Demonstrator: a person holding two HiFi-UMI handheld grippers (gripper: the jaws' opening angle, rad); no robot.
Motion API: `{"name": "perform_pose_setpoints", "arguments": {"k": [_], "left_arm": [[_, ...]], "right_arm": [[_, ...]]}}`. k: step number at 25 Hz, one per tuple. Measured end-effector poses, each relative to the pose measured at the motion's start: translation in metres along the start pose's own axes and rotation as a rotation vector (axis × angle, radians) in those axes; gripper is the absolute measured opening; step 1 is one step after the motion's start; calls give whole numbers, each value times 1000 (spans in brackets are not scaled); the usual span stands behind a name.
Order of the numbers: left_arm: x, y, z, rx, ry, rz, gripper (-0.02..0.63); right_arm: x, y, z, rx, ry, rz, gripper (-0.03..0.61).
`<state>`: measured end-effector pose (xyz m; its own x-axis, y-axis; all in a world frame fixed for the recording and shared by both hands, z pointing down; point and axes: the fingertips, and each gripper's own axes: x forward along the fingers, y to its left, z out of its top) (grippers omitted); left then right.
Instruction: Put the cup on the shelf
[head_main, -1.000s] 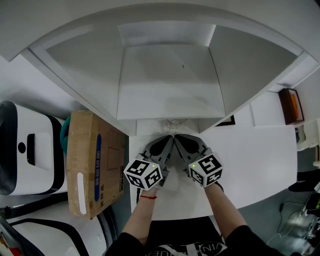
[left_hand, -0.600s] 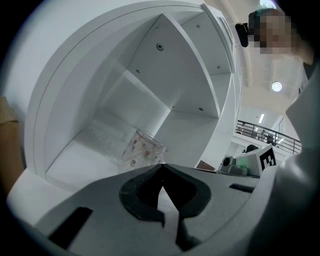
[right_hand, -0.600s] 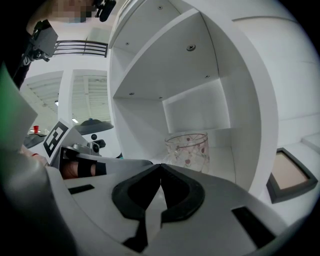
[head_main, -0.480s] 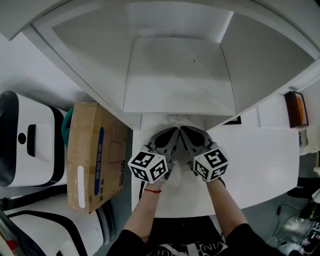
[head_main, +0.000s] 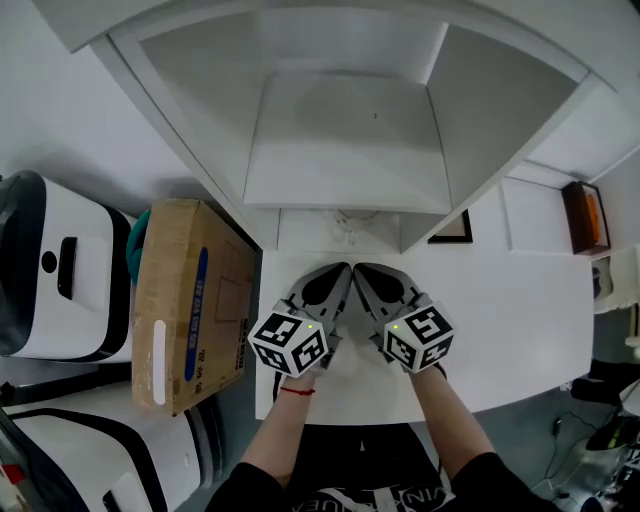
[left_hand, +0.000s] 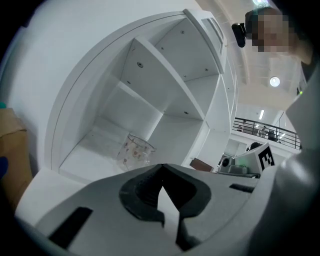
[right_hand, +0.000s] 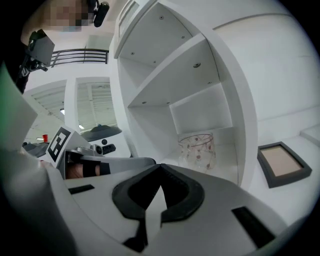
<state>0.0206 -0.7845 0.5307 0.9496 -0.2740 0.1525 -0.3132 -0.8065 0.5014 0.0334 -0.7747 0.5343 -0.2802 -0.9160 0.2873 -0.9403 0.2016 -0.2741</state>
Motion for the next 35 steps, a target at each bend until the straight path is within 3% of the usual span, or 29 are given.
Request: {"name": "perform_pose_setpoints", "arguments": {"k": [12, 35], "left_arm": [[-10, -55, -6, 32, 25, -47, 5], [-49, -90, -1, 86, 25, -38, 6]], "right_arm": [[-58, 16, 5, -12, 31, 10, 3], [-91, 59, 23, -71, 30, 77, 3]]}}
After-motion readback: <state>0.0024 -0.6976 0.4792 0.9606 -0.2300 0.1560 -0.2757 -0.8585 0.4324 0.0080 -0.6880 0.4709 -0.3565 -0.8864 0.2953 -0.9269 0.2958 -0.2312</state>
